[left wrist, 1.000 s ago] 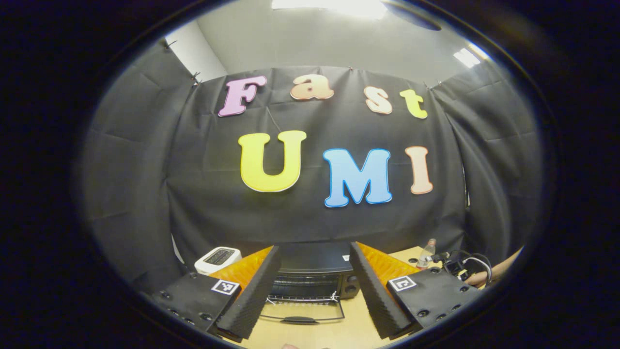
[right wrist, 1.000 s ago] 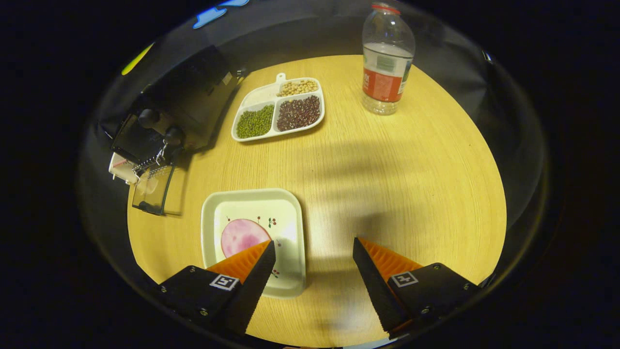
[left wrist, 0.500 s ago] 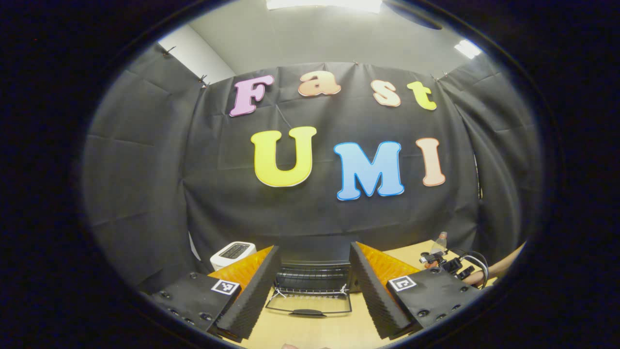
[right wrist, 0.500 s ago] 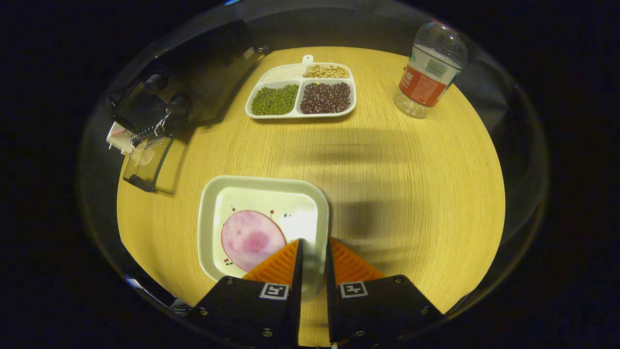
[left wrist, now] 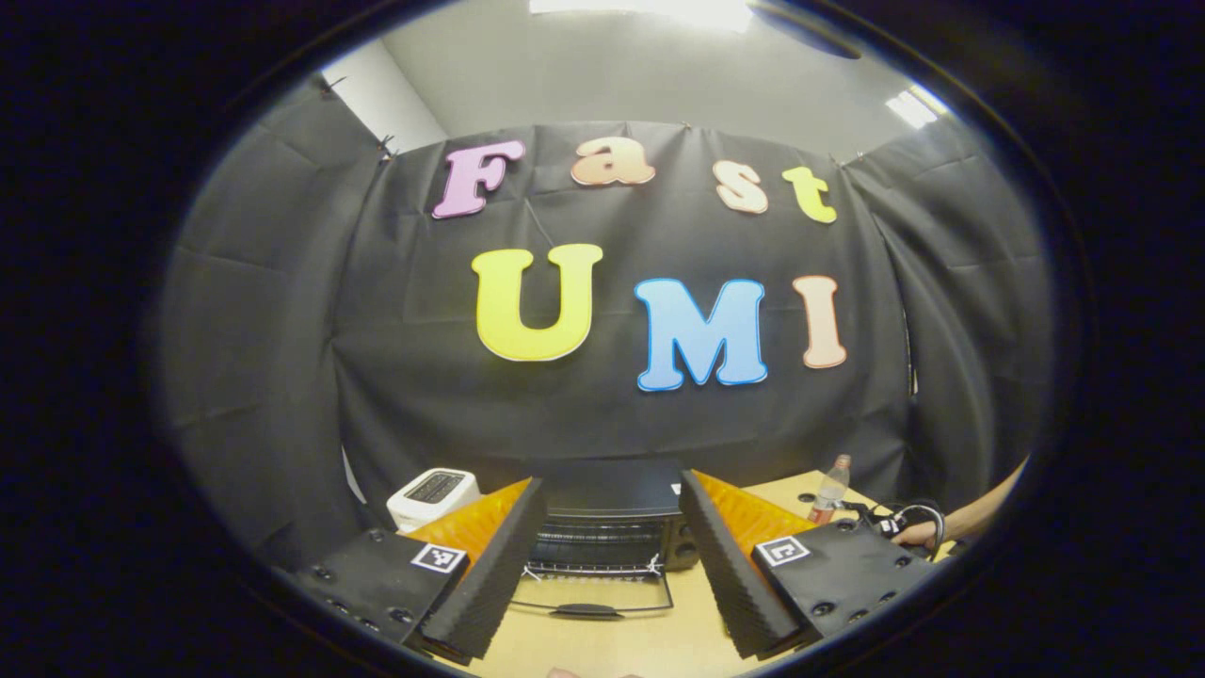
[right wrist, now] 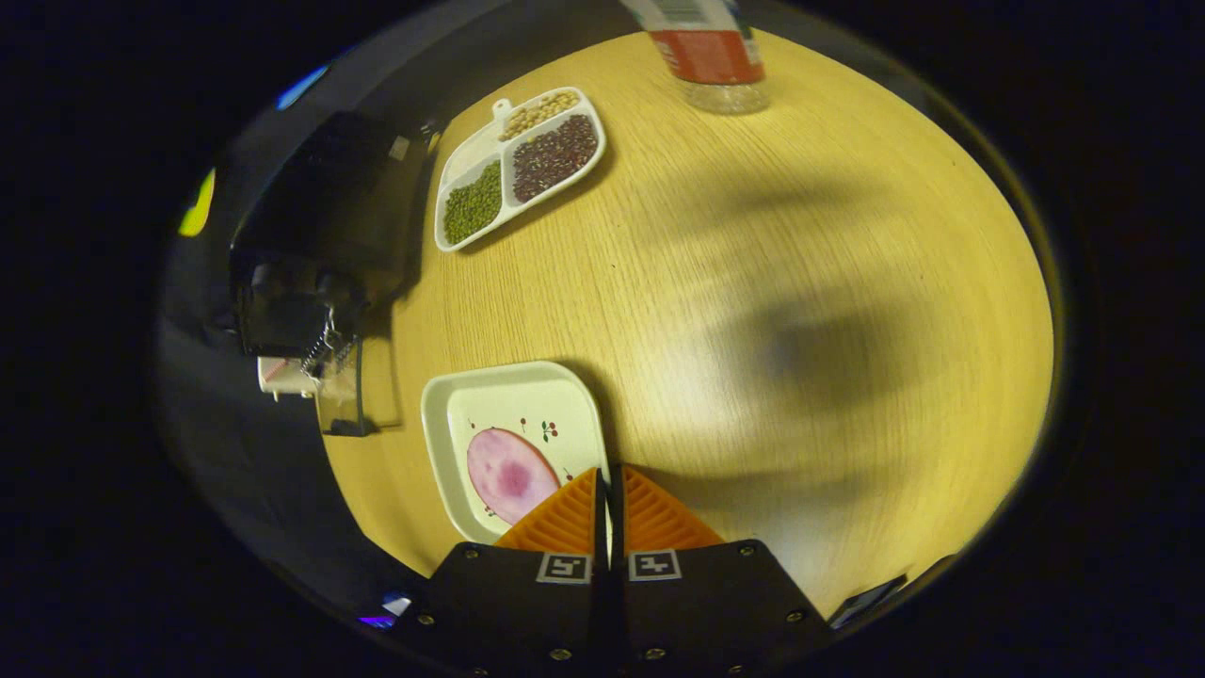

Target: Open the electric oven with the left hand, put the food in, and close the electric oven.

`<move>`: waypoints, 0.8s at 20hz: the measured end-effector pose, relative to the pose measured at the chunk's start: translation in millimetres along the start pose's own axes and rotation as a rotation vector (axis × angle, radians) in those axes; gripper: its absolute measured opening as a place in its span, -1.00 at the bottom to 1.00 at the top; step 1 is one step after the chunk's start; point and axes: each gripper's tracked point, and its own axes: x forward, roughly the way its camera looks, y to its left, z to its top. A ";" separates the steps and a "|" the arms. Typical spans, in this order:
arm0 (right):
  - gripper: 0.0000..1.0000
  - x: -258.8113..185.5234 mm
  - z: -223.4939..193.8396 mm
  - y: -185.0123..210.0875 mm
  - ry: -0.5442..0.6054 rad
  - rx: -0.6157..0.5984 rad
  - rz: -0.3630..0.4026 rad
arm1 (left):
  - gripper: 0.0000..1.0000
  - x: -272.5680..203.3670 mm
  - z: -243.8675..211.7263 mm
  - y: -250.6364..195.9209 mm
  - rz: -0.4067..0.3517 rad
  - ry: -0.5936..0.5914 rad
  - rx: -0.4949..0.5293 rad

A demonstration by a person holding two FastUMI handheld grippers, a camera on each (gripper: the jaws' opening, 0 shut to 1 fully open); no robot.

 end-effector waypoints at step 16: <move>-0.99 -35.0 -48.7 43.5 -0.230 0.272 0.288 | 1.00 45.4 9.1 39.9 -0.091 -0.023 -0.044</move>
